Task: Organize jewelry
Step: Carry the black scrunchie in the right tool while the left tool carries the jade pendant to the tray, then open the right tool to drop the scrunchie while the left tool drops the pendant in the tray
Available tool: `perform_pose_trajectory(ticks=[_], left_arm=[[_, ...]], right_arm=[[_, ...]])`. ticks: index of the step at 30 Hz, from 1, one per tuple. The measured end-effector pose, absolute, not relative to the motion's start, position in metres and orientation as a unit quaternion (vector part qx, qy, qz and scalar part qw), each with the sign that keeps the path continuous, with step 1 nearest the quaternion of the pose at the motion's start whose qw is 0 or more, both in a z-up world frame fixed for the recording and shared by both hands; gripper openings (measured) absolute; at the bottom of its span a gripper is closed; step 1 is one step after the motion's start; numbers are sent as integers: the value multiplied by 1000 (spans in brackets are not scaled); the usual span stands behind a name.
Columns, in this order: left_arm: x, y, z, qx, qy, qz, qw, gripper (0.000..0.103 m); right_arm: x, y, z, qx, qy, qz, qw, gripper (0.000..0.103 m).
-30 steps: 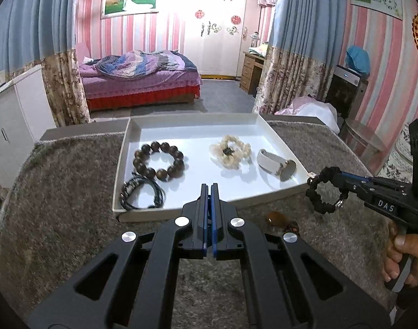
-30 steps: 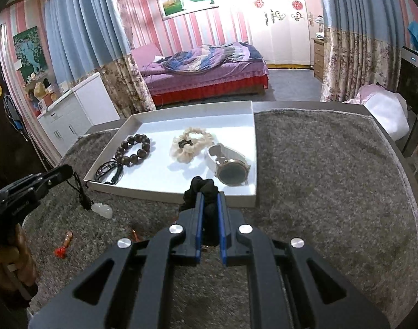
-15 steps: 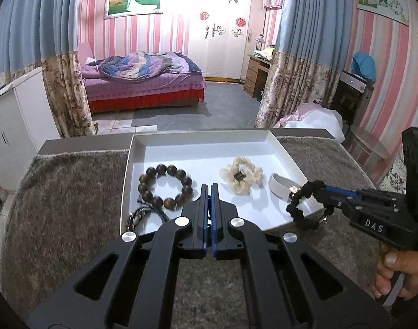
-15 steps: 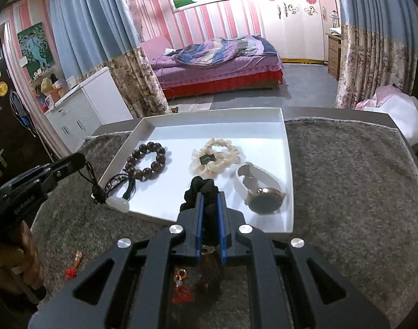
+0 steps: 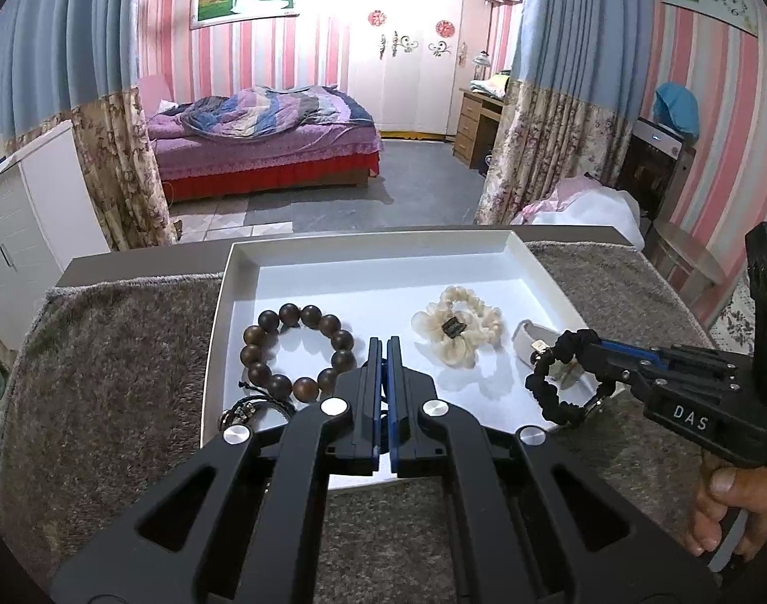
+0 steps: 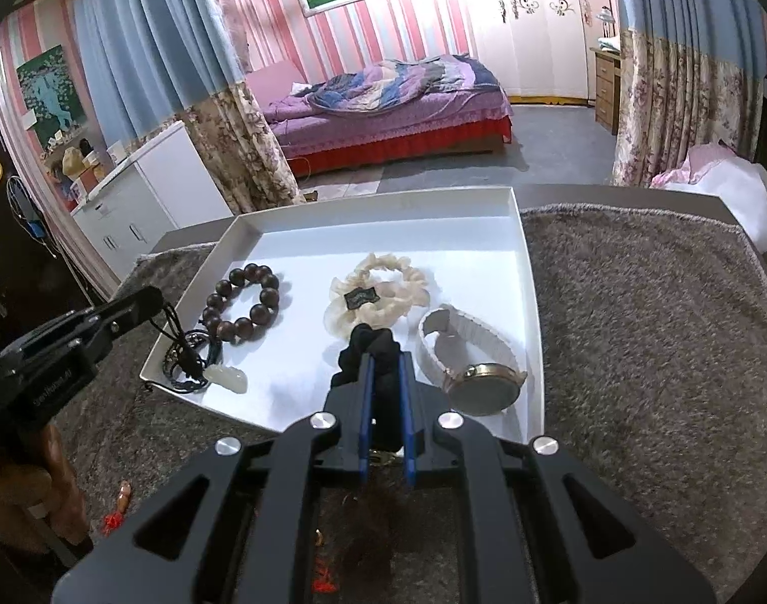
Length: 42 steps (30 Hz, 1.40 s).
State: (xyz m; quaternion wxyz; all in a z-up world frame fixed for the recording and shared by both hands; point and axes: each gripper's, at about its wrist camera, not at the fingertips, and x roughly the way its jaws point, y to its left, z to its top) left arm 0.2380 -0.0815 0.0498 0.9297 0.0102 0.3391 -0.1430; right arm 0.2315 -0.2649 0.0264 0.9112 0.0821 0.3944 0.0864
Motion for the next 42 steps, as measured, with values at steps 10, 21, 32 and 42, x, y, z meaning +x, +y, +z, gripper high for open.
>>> perform_pose_trajectory(ticks=[10, 21, 32, 42], left_arm=[[254, -81, 24, 2, 356, -133, 925, 0], [270, -72, 0, -3, 376, -123, 919, 0], [282, -63, -31, 0, 405, -110, 908, 0], [273, -54, -23, -19, 396, -115, 911, 34]], right_arm=[[247, -253, 15, 78, 403, 89, 907, 9], [262, -248, -7, 72, 425, 85, 898, 9], [269, -251, -29, 73, 438, 68, 893, 12], [260, -255, -20, 86, 429, 69, 897, 15]])
